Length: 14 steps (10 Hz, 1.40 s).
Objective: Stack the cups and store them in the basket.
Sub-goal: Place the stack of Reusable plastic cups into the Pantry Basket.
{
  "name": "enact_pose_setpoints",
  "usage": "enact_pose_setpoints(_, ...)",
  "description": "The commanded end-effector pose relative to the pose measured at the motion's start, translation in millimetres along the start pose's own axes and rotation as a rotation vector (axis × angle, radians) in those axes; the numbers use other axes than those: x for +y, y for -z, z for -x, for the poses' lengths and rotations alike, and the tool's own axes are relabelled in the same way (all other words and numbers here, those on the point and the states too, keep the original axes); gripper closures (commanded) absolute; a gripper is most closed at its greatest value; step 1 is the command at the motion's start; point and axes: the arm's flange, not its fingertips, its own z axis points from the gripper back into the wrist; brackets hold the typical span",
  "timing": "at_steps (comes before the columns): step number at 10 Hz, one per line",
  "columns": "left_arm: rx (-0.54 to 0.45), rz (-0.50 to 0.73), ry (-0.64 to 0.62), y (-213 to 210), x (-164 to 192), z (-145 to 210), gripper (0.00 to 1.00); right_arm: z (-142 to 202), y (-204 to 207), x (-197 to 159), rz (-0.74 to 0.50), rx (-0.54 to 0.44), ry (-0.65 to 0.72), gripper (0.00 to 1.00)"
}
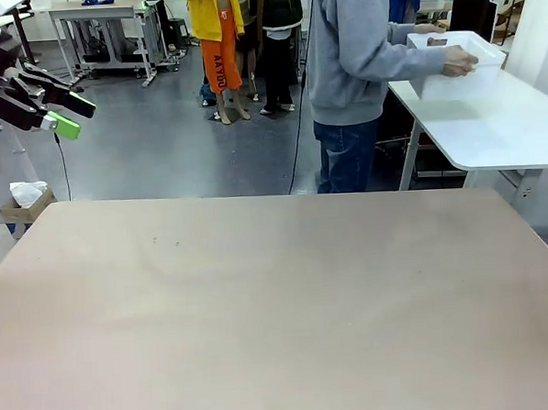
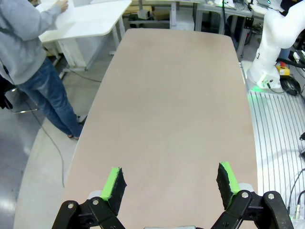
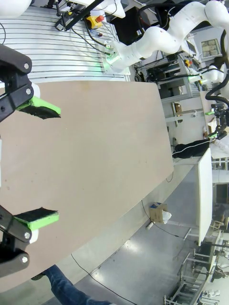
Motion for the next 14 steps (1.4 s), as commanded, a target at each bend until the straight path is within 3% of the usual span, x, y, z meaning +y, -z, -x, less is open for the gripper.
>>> enact_pose_setpoints(1,0.005,0.005,-0.006,-0.8,-0.5,-1.9,0.0,-3.5,-0.1,-1.5,0.003,-0.017,-0.008,0.0)
enact_pose_setpoints(14,0.005,0.005,-0.006,-0.8,-0.5,-1.9,0.0,-3.5,-0.1,-1.5,0.003,-0.017,-0.008,0.0)
